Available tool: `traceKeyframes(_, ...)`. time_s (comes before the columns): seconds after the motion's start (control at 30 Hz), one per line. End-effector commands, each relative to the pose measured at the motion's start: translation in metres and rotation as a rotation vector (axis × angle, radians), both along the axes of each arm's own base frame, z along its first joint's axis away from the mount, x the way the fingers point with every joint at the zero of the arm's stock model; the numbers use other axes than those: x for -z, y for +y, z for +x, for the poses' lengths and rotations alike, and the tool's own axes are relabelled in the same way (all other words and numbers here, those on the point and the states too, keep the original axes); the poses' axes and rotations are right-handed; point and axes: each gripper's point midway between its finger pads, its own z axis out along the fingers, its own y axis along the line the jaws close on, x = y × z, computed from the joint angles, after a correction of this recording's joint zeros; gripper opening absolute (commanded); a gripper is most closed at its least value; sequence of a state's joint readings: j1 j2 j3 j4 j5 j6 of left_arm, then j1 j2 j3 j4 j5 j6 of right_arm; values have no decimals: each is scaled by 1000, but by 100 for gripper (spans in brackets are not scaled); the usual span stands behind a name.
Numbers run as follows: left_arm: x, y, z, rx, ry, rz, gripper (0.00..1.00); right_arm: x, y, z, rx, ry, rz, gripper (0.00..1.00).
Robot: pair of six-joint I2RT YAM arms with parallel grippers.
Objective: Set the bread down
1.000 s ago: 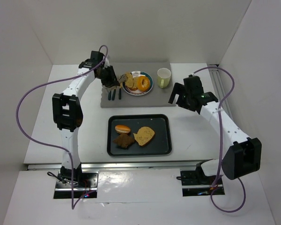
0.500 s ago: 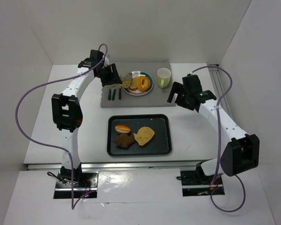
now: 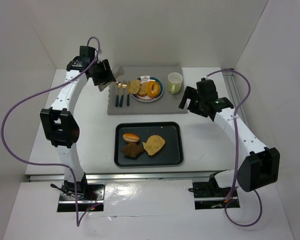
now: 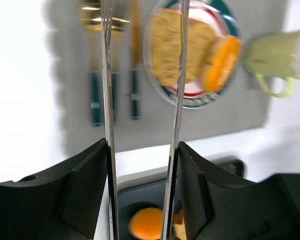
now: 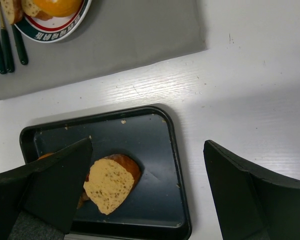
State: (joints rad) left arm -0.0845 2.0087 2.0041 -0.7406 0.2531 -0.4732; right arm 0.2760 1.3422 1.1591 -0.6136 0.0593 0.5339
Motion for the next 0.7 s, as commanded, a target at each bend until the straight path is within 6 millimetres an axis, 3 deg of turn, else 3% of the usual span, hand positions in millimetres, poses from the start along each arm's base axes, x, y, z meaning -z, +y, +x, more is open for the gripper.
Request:
traceKeyframes(0.0, -26, 70, -12, -186, -83, 283, 66, -27, 6, 2, -14, -93, 36, 100)
traceKeyframes(0.07, -17, 96, -20, -269, -66, 398, 66, -23, 4, -6, -14, -90, 36, 100)
traceKeyframes(0.17, 8, 109, -27, -270, -34, 451, 66, -22, 3, -10, -8, -94, 44, 100)
traceKeyframes(0.2, 6, 116, -22, -286, -64, 460, 66, -20, 4, -13, -15, -91, 49, 100)
traceKeyframes(0.37, 53, 127, -22, -261, 15, 401, 68, -21, 6, -17, -24, -79, 46, 100)
traceKeyframes(0.43, 70, 132, -22, -262, 62, 377, 70, -29, 4, -19, -16, -107, 47, 100)
traceKeyframes(0.6, 87, 140, -26, -253, 128, 366, 87, -24, -3, -28, 6, -100, 37, 100)
traceKeyframes(0.67, 79, 139, -23, -247, 125, 357, 91, -22, -7, -33, 15, -85, 23, 100)
